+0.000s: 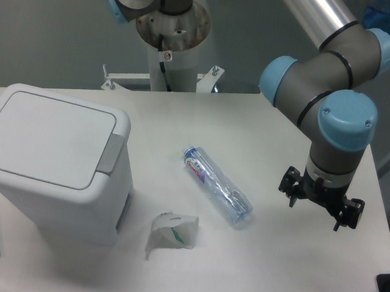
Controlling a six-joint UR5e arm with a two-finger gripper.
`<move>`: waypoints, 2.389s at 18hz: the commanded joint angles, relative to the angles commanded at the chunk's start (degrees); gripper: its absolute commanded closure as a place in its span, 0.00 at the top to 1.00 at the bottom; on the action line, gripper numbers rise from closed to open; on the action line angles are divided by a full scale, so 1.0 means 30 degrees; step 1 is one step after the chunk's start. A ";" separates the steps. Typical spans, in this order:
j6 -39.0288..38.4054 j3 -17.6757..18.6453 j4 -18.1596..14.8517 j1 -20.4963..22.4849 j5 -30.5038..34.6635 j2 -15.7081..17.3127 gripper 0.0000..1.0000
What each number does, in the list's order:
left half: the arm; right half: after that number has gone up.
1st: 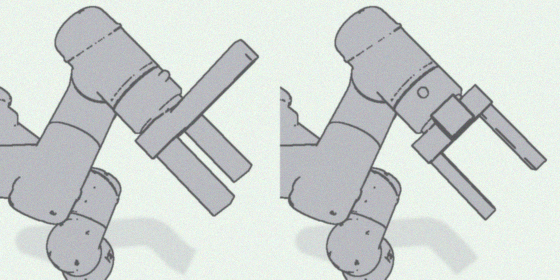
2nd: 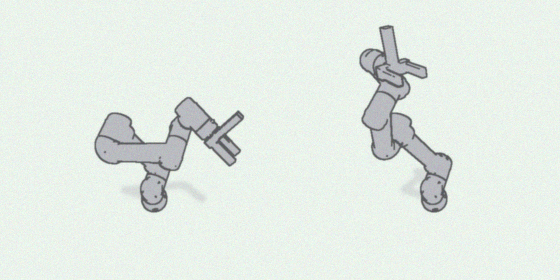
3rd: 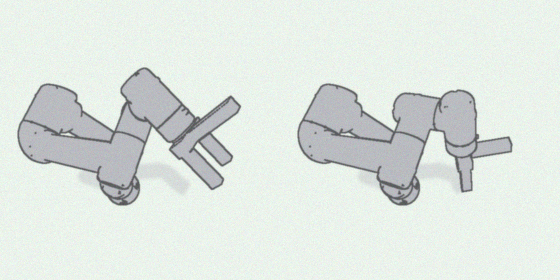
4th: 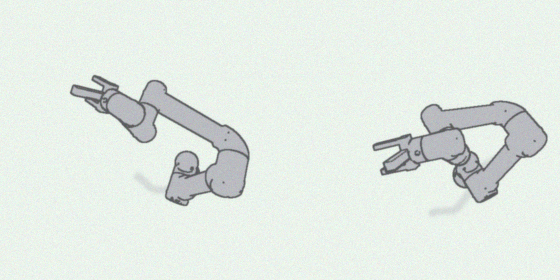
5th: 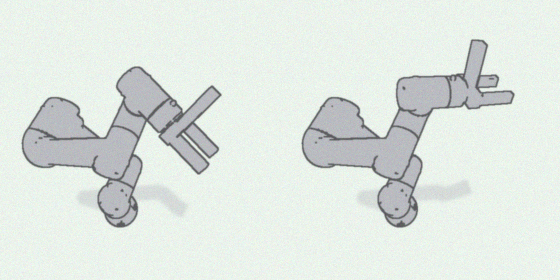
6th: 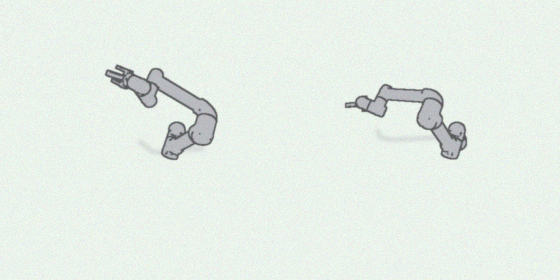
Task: Open the trash can
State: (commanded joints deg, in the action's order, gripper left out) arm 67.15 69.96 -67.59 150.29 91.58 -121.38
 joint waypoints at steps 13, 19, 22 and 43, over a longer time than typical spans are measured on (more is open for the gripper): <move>-0.3829 -0.0030 -0.0059 -0.0029 -0.1990 0.0234 1.00; -0.6503 -0.0264 0.0000 -0.0117 -0.3427 0.0614 1.00; -0.7611 -0.0264 0.0000 -0.0293 -0.4303 0.1054 1.00; -1.2159 0.3043 0.0174 -0.4539 -0.8321 0.6472 1.00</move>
State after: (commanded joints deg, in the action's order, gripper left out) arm 30.67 79.09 -67.06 136.68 66.62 -101.96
